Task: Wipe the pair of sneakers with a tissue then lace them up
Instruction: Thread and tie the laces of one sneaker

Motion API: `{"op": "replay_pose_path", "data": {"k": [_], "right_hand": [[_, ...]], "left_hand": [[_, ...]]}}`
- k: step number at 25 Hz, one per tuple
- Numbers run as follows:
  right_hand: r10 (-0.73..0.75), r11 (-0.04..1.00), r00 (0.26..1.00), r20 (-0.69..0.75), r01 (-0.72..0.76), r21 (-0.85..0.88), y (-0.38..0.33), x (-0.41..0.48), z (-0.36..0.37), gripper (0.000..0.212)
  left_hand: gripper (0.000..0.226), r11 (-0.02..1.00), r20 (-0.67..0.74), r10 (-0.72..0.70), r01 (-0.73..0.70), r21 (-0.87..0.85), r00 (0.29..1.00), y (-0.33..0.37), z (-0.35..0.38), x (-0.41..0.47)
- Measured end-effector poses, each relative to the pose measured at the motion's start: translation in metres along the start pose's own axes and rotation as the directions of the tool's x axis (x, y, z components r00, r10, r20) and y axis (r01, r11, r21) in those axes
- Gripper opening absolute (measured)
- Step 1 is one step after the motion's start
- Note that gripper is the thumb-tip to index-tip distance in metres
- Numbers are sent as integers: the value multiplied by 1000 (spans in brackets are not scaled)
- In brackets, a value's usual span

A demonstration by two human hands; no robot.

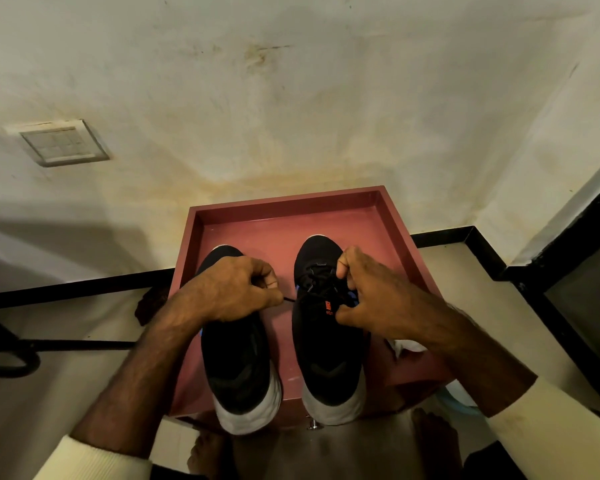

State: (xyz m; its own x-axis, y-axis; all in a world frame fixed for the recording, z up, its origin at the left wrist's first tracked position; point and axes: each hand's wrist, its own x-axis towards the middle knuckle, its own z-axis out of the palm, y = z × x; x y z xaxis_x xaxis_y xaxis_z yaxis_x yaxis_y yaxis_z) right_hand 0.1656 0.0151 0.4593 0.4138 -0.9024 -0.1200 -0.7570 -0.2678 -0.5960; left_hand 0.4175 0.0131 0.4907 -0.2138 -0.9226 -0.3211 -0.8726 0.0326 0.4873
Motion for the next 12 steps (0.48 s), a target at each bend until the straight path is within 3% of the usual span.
{"op": "replay_pose_path", "data": {"k": [3,6,9,12], "right_hand": [[2,1000,998,57,-3,19,1,-1,-1,44],[-30,999,1000,4,30,-27,0,1,4,30],[-64,992,994,-87,54,-112,-3,3,8,21],[-35,999,994,-99,32,-25,-6,4,8,17]], "left_hand": [[12,998,37,-28,26,63,999,-5,-8,-8],[15,993,97,-14,3,116,995,-3,-4,-12],[39,980,63,-15,3,197,998,5,11,-8],[47,988,-3,33,-32,148,999,10,23,-3]]}}
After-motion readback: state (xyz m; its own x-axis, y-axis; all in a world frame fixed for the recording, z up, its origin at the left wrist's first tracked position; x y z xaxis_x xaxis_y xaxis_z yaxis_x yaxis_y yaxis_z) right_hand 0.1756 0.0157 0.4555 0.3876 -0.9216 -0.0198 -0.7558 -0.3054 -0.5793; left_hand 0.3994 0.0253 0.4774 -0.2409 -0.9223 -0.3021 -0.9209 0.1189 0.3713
